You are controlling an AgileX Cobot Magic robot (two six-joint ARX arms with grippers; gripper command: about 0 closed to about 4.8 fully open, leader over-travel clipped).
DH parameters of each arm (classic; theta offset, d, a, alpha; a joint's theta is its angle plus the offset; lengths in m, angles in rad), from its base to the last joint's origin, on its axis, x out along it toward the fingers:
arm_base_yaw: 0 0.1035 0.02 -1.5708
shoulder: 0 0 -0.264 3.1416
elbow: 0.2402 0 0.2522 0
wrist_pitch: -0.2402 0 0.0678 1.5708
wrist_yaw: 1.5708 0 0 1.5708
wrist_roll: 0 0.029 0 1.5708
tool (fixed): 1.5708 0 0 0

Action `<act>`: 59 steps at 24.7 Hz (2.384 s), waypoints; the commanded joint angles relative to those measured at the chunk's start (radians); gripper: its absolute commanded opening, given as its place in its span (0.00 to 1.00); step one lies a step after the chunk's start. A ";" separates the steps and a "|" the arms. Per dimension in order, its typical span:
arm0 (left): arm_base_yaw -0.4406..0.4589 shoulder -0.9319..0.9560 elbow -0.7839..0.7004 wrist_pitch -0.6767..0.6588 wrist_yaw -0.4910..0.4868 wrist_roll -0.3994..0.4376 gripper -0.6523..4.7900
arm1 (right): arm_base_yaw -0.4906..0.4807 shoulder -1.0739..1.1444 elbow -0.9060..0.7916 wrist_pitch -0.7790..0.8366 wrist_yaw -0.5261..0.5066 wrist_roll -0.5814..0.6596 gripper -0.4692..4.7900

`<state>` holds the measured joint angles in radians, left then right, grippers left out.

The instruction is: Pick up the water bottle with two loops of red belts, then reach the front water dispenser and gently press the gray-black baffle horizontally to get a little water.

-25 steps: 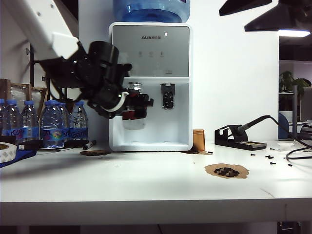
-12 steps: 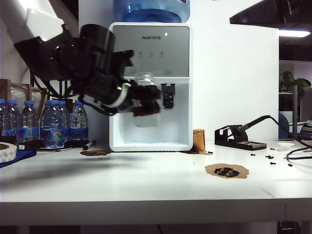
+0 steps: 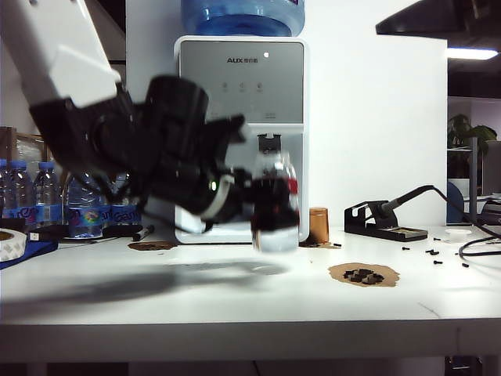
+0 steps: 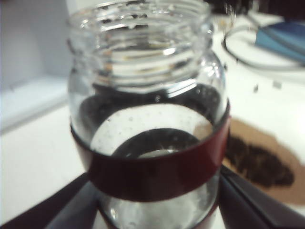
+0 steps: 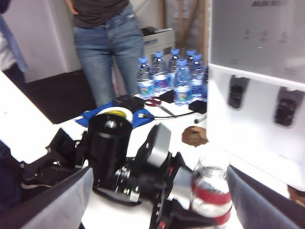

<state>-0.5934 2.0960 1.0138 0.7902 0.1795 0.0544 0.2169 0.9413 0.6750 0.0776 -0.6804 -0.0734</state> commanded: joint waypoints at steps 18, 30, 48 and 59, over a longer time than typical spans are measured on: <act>0.010 0.084 0.000 0.049 0.035 0.071 0.49 | 0.000 -0.155 -0.074 -0.168 0.213 -0.140 1.00; 0.010 0.084 0.000 0.056 0.049 0.071 0.90 | 0.000 -0.159 -0.074 -0.161 0.232 -0.136 1.00; 0.124 0.083 -0.035 0.024 0.322 0.073 1.00 | 0.000 -0.160 -0.074 -0.143 0.221 -0.109 1.00; 0.162 -0.002 -0.276 0.256 0.336 0.121 0.71 | 0.000 -0.160 -0.074 -0.143 0.220 -0.109 1.00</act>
<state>-0.4522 2.1185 0.7589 0.9703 0.5522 0.1680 0.2165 0.7845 0.5980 -0.0784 -0.4553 -0.1867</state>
